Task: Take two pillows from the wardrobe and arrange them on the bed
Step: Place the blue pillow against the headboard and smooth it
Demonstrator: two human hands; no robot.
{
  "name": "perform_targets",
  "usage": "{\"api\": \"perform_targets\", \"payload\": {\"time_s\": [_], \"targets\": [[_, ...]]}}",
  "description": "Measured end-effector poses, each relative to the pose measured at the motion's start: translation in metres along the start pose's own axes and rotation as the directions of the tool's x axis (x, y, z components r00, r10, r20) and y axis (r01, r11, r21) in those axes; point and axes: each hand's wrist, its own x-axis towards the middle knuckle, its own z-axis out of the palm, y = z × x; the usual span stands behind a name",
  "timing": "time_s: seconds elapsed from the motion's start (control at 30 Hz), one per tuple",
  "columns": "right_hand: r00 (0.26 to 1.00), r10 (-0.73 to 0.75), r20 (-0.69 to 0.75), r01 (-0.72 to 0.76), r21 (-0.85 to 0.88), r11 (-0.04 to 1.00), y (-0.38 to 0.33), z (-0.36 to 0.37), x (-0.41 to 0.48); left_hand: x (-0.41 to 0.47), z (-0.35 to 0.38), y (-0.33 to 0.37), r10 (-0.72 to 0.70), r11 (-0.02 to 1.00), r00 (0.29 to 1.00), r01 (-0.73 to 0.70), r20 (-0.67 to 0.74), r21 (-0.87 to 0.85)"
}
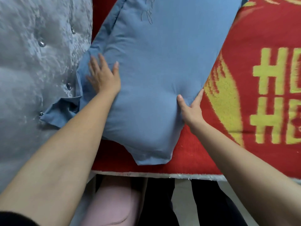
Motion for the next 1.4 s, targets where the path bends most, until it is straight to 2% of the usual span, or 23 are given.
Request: {"api": "perform_targets", "payload": {"time_s": [0.07, 0.1, 0.2, 0.33, 0.43, 0.5, 0.6, 0.67, 0.73, 0.77, 0.8, 0.83, 0.87, 0.9, 1.1, 1.3, 1.4], "targets": [[0.993, -0.1, -0.062, 0.103, 0.053, 0.993, -0.004, 0.004, -0.004, 0.012, -0.004, 0.003, -0.074, 0.997, 0.996, 0.074, 0.057, -0.003], [0.985, -0.142, -0.096, 0.148, 0.059, 0.987, -0.009, 0.007, -0.007, 0.015, -0.008, 0.005, -0.074, 0.997, 0.997, 0.074, 0.033, 0.011], [0.949, -0.228, -0.219, 0.235, 0.006, 0.972, -0.034, 0.011, -0.011, 0.013, -0.029, 0.015, -0.04, 0.998, 0.983, 0.03, -0.178, -0.055], [0.859, -0.331, -0.39, 0.371, 0.03, 0.928, -0.085, 0.001, -0.002, 0.003, -0.067, 0.039, -0.033, 0.948, 0.893, -0.114, -0.449, -0.296], [0.802, -0.382, -0.46, 0.455, 0.056, 0.889, -0.123, -0.01, 0.01, 0.007, -0.09, 0.057, -0.068, 0.909, 0.82, -0.184, -0.569, -0.373], [0.791, -0.404, -0.46, 0.466, 0.023, 0.885, -0.141, -0.014, 0.021, 0.013, -0.096, 0.059, -0.089, 0.912, 0.801, -0.174, -0.592, -0.372], [0.84, -0.435, -0.326, 0.413, -0.138, 0.9, -0.148, -0.016, 0.042, 0.014, -0.086, 0.038, -0.118, 0.948, 0.846, -0.059, -0.52, -0.312], [0.882, -0.465, -0.076, 0.423, -0.309, 0.852, -0.138, -0.012, 0.05, 0.008, -0.07, 0.021, -0.122, 0.96, 0.883, -0.012, -0.454, -0.28], [0.875, -0.406, 0.265, 0.485, -0.453, 0.748, -0.115, -0.005, 0.049, -0.003, -0.048, 0.007, -0.003, 0.958, 0.929, -0.103, -0.37, -0.267], [0.851, -0.354, 0.388, 0.521, -0.534, 0.666, -0.1, -0.002, 0.045, -0.011, -0.035, -0.002, 0.087, 0.965, 0.954, -0.152, -0.287, -0.213], [0.834, -0.318, 0.451, 0.548, -0.612, 0.57, -0.084, 0.001, 0.041, -0.019, -0.022, -0.011, 0.154, 0.976, 0.975, -0.175, -0.159, -0.129], [0.83, -0.309, 0.464, 0.557, -0.671, 0.489, -0.069, 0.003, 0.038, -0.028, -0.008, -0.02, 0.175, 0.984, 0.984, -0.176, -0.011, -0.043], [0.837, -0.315, 0.448, 0.548, -0.702, 0.455, -0.056, 0.006, 0.035, -0.037, 0.006, -0.03, 0.159, 0.987, 0.981, -0.162, 0.114, 0.019], [0.846, -0.321, 0.425, 0.532, -0.716, 0.453, -0.047, 0.01, 0.031, -0.045, 0.017, -0.038, 0.132, 0.989, 0.975, -0.142, 0.176, 0.044], [0.883, -0.328, 0.336, 0.463, -0.738, 0.491, -0.027, 0.023, 0.017, -0.07, 0.038, -0.039, 0.08, 0.997, 0.994, -0.08, 0.081, 0.006], [0.859, -0.334, 0.389, 0.508, -0.734, 0.451, -0.032, 0.001, 0.013, -0.073, 0.02, -0.032, 0.045, 0.999, 0.988, -0.044, 0.148, -0.009], [0.852, -0.309, 0.423, 0.521, -0.748, 0.412, -0.046, -0.021, -0.005, -0.091, -0.008, -0.016, 0.057, 0.993, 0.981, -0.036, 0.186, -0.113]]}}
